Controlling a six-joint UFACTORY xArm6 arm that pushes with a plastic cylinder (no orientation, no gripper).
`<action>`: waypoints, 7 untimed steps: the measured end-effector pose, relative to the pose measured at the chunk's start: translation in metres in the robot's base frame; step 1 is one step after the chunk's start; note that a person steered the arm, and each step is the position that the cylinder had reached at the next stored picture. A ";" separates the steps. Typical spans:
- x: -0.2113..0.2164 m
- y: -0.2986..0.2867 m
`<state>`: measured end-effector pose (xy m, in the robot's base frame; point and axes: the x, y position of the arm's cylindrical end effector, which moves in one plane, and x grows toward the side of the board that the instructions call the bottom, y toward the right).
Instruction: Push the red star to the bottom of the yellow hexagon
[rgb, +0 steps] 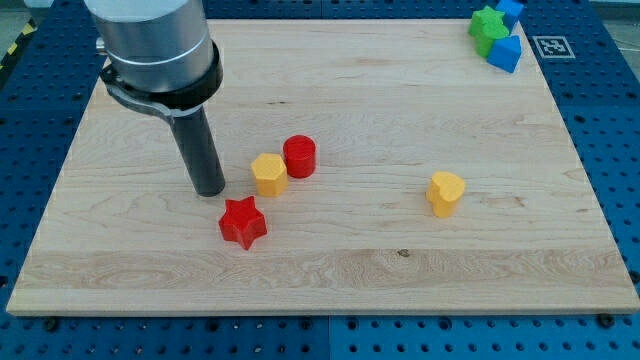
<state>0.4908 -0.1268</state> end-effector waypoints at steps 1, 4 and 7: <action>0.000 0.000; 0.051 0.011; 0.054 0.015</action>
<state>0.5444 -0.1121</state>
